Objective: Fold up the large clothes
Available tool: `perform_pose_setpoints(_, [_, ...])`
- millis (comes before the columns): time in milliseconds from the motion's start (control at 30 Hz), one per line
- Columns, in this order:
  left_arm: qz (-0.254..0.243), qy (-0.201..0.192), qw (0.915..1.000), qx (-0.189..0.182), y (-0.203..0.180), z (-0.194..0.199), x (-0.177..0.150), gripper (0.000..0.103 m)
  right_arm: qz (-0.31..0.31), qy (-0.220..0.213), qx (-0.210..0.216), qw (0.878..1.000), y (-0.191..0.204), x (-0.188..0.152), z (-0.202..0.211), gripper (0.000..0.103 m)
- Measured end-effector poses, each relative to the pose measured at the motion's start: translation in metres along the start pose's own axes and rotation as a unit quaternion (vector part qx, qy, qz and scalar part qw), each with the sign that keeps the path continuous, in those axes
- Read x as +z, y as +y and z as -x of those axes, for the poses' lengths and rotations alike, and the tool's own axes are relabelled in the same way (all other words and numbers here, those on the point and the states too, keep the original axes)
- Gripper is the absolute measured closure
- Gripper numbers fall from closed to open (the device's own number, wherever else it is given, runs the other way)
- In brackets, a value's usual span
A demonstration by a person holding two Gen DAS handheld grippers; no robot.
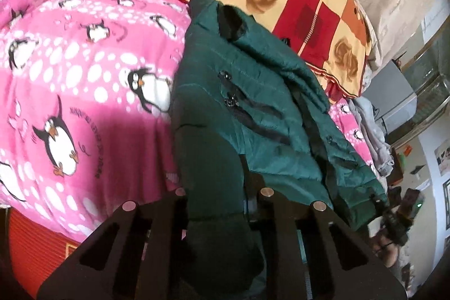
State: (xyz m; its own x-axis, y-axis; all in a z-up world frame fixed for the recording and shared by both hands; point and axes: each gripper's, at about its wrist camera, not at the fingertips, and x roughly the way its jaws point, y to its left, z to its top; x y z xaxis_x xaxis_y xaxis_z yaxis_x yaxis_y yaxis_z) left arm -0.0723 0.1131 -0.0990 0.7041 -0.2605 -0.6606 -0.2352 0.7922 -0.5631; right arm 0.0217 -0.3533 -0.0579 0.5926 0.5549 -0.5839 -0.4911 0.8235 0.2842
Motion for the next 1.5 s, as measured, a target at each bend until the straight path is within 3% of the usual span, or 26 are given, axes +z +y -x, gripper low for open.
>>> perform_pose_setpoints(100, [-0.006, -0.004, 1.0, -0.002, -0.007, 0.004, 0.006, 0.088, 0.034, 0.008, -0.007, 0.999, 0.01, 0.019, 0.01, 0.088])
perform_pose_setpoints(233, [0.006, -0.009, 0.9999, -0.006, -0.011, 0.005, 0.009, 0.088, 0.034, 0.0, -0.006, 0.999, 0.012, 0.025, 0.013, 0.088])
perform_pose_setpoints(367, [0.031, -0.005, 0.9995, 0.001, -0.005, 0.002, 0.007, 0.087, 0.038, -0.019, -0.012, 0.999, 0.014, 0.015, 0.012, 0.088])
perform_pose_setpoints(533, [0.028, -0.007, 0.9994, 0.017, -0.004, 0.002, 0.001, 0.087, 0.0, 0.012, -0.016, 1.0, 0.007, 0.006, -0.001, 0.088])
perform_pose_setpoints(733, [0.009, -0.024, 0.9988, 0.041, -0.005, 0.006, -0.008, 0.087, 0.012, 0.018, -0.041, 0.999, 0.009, 0.002, -0.002, 0.088])
perform_pose_setpoints(967, [0.015, -0.032, 0.9986, 0.04, 0.0, 0.015, -0.017, 0.088, -0.006, 0.019, -0.052, 0.998, 0.003, -0.005, 0.001, 0.089])
perform_pose_setpoints(1167, [0.007, -0.037, 0.9983, 0.045, -0.001, 0.019, -0.018, 0.089, 0.046, -0.004, -0.064, 0.997, 0.018, -0.009, 0.012, 0.092])
perform_pose_setpoints(1500, [-0.019, -0.031, 0.9951, 0.092, -0.008, 0.003, -0.019, 0.084, 0.042, 0.02, -0.067, 0.997, 0.005, -0.019, -0.002, 0.092])
